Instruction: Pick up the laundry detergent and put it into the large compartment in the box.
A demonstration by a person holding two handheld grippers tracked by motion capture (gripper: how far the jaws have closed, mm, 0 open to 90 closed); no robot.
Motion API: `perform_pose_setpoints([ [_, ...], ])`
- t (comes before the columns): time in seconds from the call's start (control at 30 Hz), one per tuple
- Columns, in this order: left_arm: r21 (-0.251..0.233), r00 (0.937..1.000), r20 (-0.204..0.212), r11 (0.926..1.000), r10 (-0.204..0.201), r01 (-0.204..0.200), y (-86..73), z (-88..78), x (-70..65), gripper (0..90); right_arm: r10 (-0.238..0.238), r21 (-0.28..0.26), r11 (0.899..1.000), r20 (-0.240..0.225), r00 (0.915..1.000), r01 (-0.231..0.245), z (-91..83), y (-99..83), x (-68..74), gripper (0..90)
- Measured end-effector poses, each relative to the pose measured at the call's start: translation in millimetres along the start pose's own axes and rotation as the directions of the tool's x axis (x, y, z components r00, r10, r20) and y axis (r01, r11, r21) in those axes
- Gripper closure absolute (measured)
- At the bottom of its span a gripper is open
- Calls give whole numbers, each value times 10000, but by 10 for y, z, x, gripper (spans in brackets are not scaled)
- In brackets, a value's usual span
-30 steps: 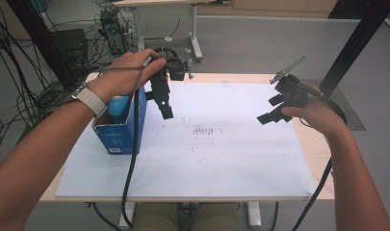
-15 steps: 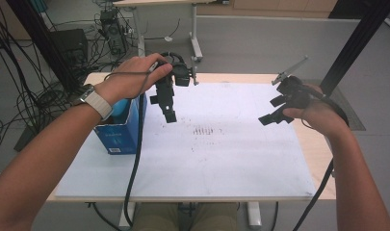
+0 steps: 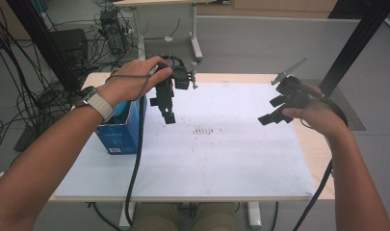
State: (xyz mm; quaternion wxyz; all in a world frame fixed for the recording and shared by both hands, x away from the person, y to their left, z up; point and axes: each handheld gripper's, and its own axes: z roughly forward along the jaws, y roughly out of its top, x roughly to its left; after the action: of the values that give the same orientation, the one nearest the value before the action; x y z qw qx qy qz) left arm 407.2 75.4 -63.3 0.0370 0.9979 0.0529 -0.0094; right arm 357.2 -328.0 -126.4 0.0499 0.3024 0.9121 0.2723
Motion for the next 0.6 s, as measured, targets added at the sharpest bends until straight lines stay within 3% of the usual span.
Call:
perform_pose_setpoints([
  [0.6, -54, 10000, -64, 10000, 58, -58, -31, 66, -11, 50, -20, 71, 10000, -51, 10000, 20, 59, 37, 0, 97],
])
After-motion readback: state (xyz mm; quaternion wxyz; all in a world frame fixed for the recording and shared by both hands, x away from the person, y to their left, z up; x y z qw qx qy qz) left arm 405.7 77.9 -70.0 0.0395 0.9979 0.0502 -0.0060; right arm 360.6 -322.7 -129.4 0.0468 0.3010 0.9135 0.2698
